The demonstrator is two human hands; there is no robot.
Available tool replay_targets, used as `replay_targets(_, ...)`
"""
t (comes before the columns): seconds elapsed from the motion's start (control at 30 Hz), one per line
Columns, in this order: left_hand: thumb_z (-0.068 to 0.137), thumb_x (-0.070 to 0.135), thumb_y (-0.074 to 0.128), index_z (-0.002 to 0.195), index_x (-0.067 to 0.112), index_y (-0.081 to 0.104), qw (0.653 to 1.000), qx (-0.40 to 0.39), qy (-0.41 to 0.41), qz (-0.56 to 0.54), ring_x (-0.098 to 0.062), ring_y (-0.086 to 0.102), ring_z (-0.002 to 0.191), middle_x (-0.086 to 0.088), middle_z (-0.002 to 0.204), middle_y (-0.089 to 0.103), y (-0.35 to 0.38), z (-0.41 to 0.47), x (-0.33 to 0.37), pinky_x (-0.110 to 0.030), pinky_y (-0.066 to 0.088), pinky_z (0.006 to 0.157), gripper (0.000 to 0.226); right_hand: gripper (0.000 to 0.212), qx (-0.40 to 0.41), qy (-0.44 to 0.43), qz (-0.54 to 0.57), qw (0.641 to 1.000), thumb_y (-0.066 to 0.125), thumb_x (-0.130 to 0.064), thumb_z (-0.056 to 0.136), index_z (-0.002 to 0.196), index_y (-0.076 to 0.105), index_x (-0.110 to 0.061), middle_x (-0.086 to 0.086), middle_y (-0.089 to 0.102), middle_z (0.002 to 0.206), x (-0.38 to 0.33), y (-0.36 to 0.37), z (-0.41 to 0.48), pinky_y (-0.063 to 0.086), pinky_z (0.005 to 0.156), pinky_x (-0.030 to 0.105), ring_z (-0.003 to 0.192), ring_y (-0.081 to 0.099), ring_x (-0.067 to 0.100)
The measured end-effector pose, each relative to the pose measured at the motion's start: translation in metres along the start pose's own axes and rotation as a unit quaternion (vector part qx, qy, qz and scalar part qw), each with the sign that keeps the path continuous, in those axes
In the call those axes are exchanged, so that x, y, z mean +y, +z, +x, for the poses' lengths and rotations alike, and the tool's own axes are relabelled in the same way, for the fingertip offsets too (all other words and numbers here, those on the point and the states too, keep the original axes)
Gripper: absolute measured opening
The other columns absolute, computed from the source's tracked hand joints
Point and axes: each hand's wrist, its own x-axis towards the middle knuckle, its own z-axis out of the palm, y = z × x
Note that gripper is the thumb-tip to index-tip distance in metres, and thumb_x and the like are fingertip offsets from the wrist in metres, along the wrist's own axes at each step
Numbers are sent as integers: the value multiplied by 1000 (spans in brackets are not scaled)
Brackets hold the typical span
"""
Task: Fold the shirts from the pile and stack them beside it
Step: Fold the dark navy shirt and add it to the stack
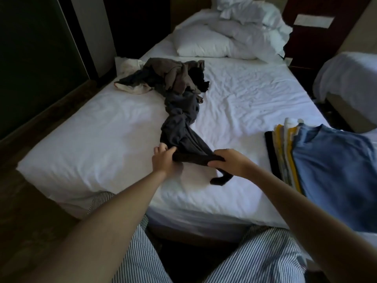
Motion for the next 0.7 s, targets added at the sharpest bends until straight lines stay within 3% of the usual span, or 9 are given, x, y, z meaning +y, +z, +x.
replay_targets(0.1, 87, 29, 64, 110, 15, 63, 999, 29, 17, -16, -34, 39, 115, -8, 119, 45, -21, 12, 5, -34, 35, 79, 27, 19, 69, 23, 2, 997, 52, -30, 96, 88, 54, -12, 4, 53, 84, 10, -21, -12, 29, 65, 30, 85, 53, 22)
replay_targets(0.17, 92, 18, 58, 112, 12, 66, 995, 43, 90, -20, -34, 45, 118, -11, 126, 54, -42, 22, 14, -38, 41, 89, 22, 28, 79, 56, -81, 992, 43, -33, 100, 104, 55, -7, 10, 58, 96, 16, -39, -17, 26, 64, 30, 94, 56, 27)
replay_targets(0.23, 92, 5, 53, 110, 6, 67, 986, 59, 138, -77, -32, 57, 109, -14, 116, 64, -68, 31, 30, -34, 44, 88, 23, 34, 95, 81, -149, 981, 37, -38, 100, 111, 52, -10, 12, 61, 107, 23, -57, -22, 28, 65, 31, 99, 57, 30)
replay_targets(0.33, 91, -6, 47, 114, -1, 65, 971, 101, 138, -166, -27, 56, 113, -16, 121, 62, -107, 51, 59, -23, 38, 96, 29, 34, 154, 74, -142, 975, 39, -43, 99, 105, 54, -13, 12, 62, 104, 25, -86, -23, 34, 67, 34, 97, 58, 31)
replay_targets(0.4, 92, -3, 46, 104, 1, 67, 959, 101, 138, -225, -15, 58, 105, -13, 112, 64, -136, 63, 83, -16, 39, 88, 24, 30, 192, 62, -79, 976, 44, -41, 97, 95, 55, -13, 10, 61, 93, 26, -108, -22, 37, 69, 37, 92, 58, 31)
replay_targets(0.5, 95, 7, 51, 70, 17, 58, 925, 67, 146, -344, 9, 51, 61, -1, 72, 57, -174, 70, 117, -14, 39, 60, 28, 27, 256, 47, 23, 965, 49, -33, 96, 85, 55, -9, 9, 57, 82, 20, -141, -20, 38, 70, 38, 84, 56, 28)
replay_targets(0.57, 93, 9, 57, 72, 20, 60, 905, 58, 173, -385, 11, 54, 59, 3, 72, 59, -190, 73, 128, -11, 43, 60, 24, 28, 292, 37, 57, 954, 50, -29, 96, 85, 58, -5, 10, 58, 81, 20, -158, -19, 36, 69, 36, 80, 55, 26)
replay_targets(0.63, 91, 13, 62, 79, 19, 66, 916, -14, 200, -349, 10, 59, 63, 10, 71, 65, -204, 79, 130, -7, 44, 62, 13, 27, 323, 39, 52, 944, 51, -27, 96, 88, 60, -3, 9, 59, 83, 25, -173, -22, 34, 69, 34, 80, 54, 22)
replay_targets(0.7, 88, 21, 67, 84, 17, 69, 944, -166, 212, -193, 8, 61, 64, 17, 65, 66, -213, 86, 124, -6, 43, 60, 6, 24, 339, 44, 31, 939, 52, -29, 95, 89, 61, -7, 5, 58, 84, 32, -187, -27, 34, 71, 32, 82, 52, 19)
